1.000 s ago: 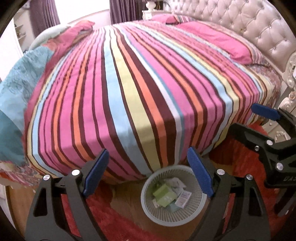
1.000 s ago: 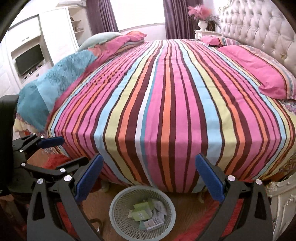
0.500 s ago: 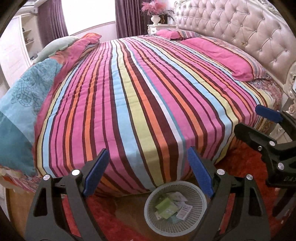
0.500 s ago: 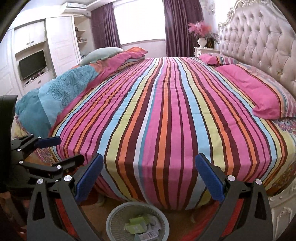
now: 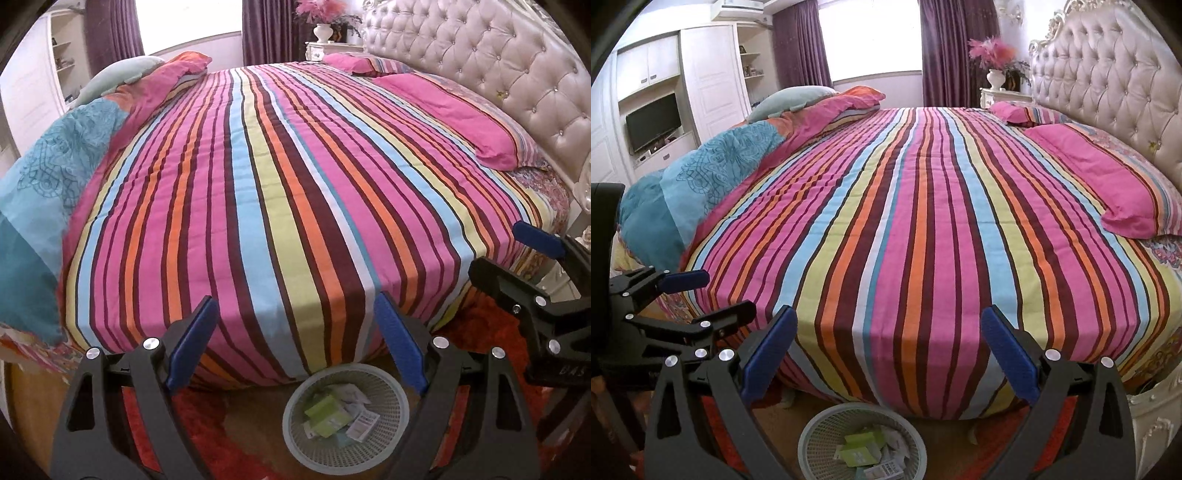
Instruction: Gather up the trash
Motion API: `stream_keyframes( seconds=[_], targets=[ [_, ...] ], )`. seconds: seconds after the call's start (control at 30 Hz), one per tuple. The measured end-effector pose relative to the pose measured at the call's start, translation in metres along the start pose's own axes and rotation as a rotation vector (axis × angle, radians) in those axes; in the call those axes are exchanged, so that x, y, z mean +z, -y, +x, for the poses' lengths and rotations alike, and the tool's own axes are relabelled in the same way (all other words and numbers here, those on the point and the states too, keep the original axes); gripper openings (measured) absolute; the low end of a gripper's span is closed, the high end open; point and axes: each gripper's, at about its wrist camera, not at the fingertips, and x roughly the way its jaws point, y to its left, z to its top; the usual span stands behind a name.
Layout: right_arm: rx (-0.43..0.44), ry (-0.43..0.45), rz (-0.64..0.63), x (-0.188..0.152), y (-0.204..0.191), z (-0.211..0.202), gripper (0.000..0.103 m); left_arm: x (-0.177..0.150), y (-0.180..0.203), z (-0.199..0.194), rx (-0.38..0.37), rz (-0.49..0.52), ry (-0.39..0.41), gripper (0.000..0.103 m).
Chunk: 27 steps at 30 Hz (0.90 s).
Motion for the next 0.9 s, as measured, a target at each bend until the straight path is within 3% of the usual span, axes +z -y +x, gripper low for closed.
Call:
stream_keyframes(
  seconds=[0.9],
  targets=[
    [-0.010, -0.007, 0.016, -0.0015, 0.0051, -0.0044, 0.095, -0.0007, 0.0024, -0.0090, 0.002, 0.001, 0.012, 0.084]
  ],
)
